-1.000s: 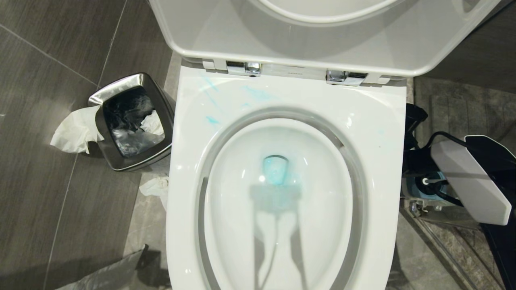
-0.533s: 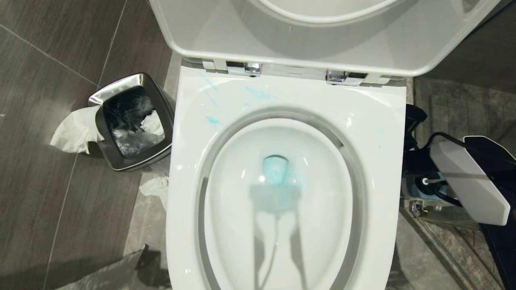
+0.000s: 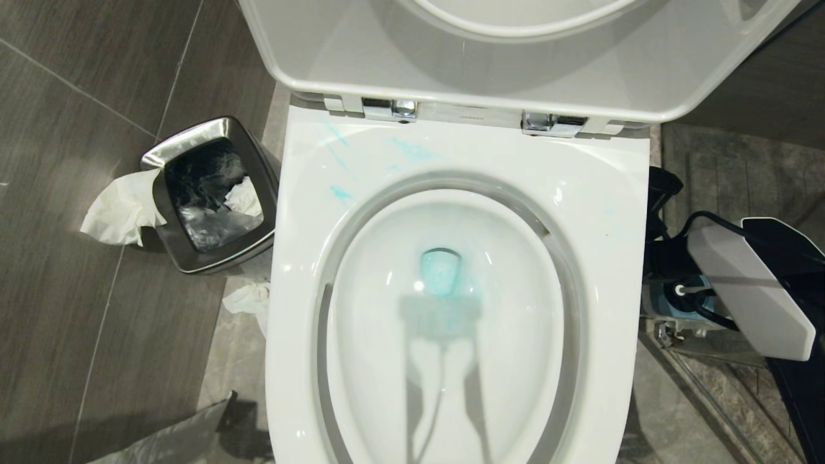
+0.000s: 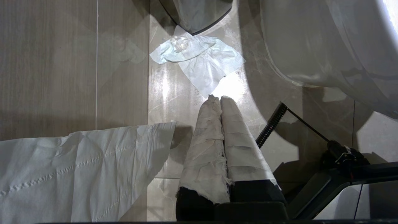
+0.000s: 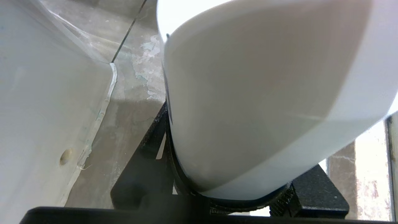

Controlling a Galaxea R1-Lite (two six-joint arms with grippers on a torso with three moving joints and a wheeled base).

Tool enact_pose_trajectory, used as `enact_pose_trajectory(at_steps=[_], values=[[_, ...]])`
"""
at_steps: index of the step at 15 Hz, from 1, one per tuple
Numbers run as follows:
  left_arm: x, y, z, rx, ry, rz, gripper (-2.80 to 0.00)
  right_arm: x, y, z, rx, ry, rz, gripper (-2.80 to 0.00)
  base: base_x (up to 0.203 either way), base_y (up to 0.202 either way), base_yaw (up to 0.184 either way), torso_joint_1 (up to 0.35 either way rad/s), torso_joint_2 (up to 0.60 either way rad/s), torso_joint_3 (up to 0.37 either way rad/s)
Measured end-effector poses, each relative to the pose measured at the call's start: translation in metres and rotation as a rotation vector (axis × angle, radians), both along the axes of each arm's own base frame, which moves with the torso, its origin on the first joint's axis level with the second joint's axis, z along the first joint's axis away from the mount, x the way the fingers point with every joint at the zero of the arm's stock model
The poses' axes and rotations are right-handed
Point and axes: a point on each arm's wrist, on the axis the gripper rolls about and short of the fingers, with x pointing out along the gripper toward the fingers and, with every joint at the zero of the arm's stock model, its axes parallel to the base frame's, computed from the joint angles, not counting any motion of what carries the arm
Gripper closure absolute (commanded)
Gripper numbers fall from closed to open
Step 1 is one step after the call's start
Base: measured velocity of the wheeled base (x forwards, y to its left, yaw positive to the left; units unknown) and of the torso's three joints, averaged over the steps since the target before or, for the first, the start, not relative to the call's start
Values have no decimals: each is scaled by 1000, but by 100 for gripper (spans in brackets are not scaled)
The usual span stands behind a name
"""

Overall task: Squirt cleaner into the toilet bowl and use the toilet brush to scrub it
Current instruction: Place the cleaning agent on the floor

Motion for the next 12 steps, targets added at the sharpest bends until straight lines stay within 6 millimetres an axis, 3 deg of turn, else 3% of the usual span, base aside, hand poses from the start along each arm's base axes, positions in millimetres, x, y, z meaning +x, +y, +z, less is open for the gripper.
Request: enact_pose_trajectory(at_steps=[8, 9, 12], values=[[0, 0, 0, 1, 0, 0, 0, 0, 0, 0, 0, -1, 1, 0, 0, 0, 0, 0, 0, 0], [0, 0, 0, 1, 0, 0, 0, 0, 0, 0, 0, -1, 0, -280, 0, 0, 0, 0, 0, 0], [0, 0, 0, 1, 1, 0, 0, 0, 0, 0, 0, 0, 0, -280, 0, 0, 0, 0, 0, 0]])
